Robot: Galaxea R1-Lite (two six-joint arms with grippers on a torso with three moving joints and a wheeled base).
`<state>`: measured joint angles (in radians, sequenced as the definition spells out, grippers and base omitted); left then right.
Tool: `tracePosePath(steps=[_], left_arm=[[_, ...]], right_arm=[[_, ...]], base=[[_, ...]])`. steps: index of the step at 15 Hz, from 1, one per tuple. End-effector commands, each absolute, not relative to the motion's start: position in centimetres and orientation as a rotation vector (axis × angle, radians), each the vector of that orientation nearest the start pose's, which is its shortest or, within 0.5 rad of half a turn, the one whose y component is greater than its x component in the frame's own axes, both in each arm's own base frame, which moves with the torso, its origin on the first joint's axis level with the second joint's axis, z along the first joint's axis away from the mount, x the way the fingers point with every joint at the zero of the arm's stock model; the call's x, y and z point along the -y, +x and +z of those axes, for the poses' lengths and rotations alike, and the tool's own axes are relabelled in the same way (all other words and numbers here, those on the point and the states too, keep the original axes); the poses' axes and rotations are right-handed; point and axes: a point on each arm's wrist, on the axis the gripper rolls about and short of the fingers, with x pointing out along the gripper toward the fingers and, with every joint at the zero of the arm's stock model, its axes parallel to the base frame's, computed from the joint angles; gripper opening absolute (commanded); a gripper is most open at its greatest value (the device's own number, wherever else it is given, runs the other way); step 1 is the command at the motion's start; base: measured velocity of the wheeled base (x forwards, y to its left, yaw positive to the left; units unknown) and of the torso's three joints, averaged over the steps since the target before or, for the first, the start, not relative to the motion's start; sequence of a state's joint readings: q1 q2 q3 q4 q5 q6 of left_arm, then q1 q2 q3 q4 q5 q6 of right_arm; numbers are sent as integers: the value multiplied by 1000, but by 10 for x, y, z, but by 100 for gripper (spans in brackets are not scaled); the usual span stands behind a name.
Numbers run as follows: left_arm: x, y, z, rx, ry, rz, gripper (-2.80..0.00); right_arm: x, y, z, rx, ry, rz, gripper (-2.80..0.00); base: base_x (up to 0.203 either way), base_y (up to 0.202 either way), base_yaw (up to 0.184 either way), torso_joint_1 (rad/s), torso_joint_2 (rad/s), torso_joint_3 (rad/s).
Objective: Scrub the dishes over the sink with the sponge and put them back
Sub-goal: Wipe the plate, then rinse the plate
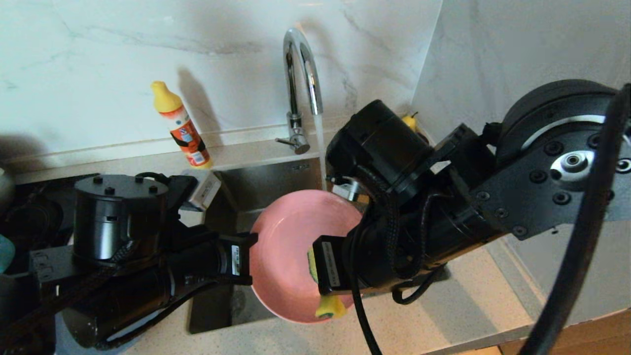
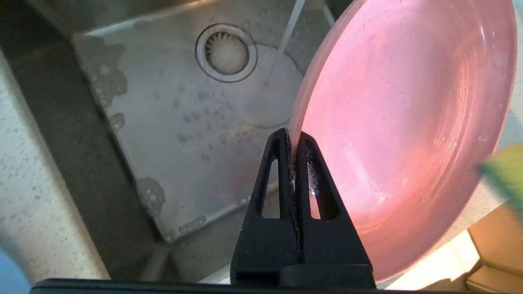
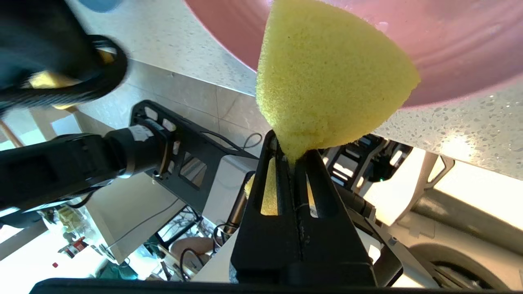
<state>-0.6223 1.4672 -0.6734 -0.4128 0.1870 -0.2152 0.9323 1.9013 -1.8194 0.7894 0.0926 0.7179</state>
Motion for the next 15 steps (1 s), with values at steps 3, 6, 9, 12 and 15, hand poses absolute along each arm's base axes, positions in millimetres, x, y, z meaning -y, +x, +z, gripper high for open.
tracePosePath(steps=[3, 6, 9, 12, 15], left_arm=[[131, 200, 186, -423, -79, -353, -280], [127, 201, 183, -459, -95, -327, -280], [121, 205, 181, -472, -119, -290, -280], [123, 220, 178, -514, -175, -243, -280], [131, 245, 170, -550, -212, -204, -280]], right_arm=[[-257, 188, 297, -1028, 280, 656, -280], [-244, 182, 312, -985, 300, 674, -280], [-231, 180, 321, -954, 321, 669, -280], [-214, 182, 330, -927, 358, 659, -280], [-202, 182, 330, -933, 378, 649, -280]], base=[[0, 0, 0, 0, 0, 0], [0, 0, 0, 0, 0, 0], [0, 0, 0, 0, 0, 0], [0, 0, 0, 0, 0, 0], [0, 0, 0, 0, 0, 0]])
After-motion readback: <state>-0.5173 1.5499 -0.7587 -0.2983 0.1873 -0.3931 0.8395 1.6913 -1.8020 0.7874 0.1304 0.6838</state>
